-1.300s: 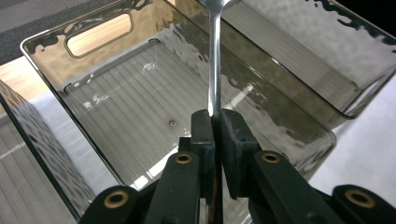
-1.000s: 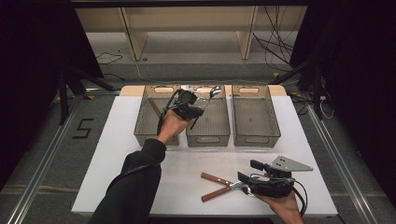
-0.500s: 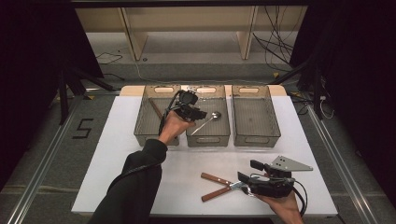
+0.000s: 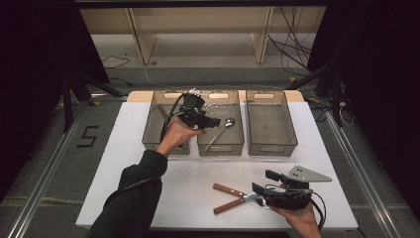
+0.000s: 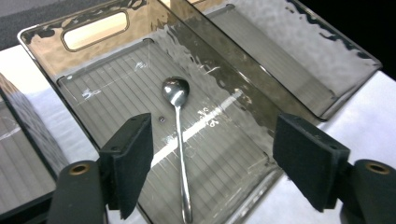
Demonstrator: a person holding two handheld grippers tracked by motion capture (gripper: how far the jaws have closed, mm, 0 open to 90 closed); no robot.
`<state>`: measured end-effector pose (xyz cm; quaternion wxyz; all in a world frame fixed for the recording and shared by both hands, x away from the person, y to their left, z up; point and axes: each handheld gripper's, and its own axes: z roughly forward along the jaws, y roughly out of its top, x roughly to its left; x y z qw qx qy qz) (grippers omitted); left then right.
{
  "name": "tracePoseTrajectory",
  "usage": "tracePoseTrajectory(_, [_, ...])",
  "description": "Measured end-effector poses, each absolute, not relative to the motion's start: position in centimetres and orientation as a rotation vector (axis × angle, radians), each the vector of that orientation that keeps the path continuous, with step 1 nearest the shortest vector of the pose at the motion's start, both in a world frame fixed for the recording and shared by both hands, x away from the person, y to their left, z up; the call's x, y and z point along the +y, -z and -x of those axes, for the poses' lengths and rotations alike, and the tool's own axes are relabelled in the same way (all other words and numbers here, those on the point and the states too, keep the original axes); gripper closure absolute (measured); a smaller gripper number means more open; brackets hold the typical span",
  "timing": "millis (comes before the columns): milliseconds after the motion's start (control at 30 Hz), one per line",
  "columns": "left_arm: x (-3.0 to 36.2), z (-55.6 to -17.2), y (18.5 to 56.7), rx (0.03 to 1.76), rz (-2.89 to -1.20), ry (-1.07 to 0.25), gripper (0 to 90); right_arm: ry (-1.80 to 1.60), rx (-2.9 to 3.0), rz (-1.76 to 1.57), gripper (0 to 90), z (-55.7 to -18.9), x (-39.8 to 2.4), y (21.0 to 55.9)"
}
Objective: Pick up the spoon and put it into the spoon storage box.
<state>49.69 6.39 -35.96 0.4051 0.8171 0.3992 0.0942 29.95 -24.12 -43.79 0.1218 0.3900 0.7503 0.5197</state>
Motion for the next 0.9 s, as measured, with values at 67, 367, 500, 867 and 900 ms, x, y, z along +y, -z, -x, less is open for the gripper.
tracePoseTrajectory(67, [6.8, -49.2, 35.6, 1.002, -2.054, -0.246, 25.7, -1.516, 2.192, -1.14, 29.3, -30.0, -24.1, 43.8])
tracePoseTrajectory(367, [8.8, -47.1, 35.3, 0.986, -2.007, -0.238, 20.6, -1.517, 2.192, -1.134, 29.2, -29.9, -24.0, 43.8])
tracePoseTrajectory(500, [9.8, -46.1, 35.7, 0.981, -2.0, -0.239, 18.8, -1.517, 2.192, -1.135, 29.2, -29.9, -24.0, 43.8])
tracePoseTrajectory(867, [11.6, -42.8, 37.2, 0.953, -1.948, -0.227, 17.2, -1.515, 2.193, -1.133, 29.2, -29.9, -24.0, 43.8])
tracePoseTrajectory(900, [11.8, -42.4, 37.3, 0.948, -1.945, -0.228, 17.1, -1.514, 2.194, -1.132, 29.2, -30.0, -24.0, 43.8])
